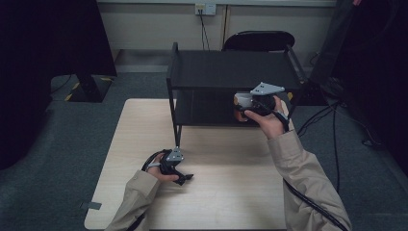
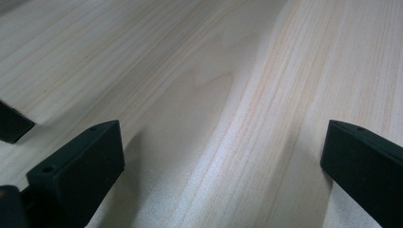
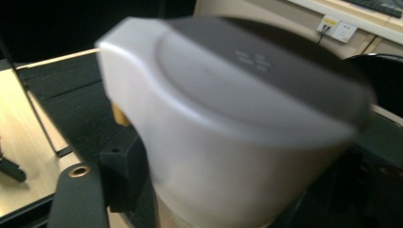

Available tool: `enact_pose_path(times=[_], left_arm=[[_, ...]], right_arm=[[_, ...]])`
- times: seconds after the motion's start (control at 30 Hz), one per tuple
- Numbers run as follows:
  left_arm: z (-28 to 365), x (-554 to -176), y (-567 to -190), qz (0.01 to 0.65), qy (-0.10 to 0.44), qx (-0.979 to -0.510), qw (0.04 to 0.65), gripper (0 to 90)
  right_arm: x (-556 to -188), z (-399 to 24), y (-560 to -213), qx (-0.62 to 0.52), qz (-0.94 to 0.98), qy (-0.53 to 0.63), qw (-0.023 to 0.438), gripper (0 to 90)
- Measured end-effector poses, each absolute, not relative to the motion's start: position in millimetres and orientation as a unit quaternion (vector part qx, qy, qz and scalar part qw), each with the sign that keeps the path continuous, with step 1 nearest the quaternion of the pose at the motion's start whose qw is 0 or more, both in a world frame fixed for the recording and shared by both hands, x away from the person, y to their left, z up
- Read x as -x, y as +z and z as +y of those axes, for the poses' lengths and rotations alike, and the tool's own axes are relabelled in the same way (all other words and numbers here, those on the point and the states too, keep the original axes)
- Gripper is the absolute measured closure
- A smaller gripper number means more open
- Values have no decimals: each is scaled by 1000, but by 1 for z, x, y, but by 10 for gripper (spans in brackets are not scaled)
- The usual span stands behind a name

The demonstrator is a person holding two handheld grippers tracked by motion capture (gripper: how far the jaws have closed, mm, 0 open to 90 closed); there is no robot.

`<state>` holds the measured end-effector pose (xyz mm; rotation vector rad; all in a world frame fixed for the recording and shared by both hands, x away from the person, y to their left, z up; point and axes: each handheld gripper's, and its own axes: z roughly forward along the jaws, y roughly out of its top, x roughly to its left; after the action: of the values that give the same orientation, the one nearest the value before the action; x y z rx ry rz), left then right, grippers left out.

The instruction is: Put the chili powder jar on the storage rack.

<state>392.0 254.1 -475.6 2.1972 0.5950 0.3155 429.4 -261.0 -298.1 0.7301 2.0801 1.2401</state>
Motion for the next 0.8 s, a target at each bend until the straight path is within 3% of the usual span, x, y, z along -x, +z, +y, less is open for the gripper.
enact_pose_path(times=[0.27, 0.57, 0.8], left_arm=[[254, -392, -475, 237, 125, -872, 409, 0], [254, -392, -476, 237, 125, -872, 409, 0], [254, -392, -476, 237, 125, -872, 409, 0]], right_arm=[[-426, -264, -294, -289, 777, 468, 306, 184], [-427, -268, -296, -278, 782, 476, 292, 31], [-423, -277, -298, -279, 778, 487, 281, 1]])
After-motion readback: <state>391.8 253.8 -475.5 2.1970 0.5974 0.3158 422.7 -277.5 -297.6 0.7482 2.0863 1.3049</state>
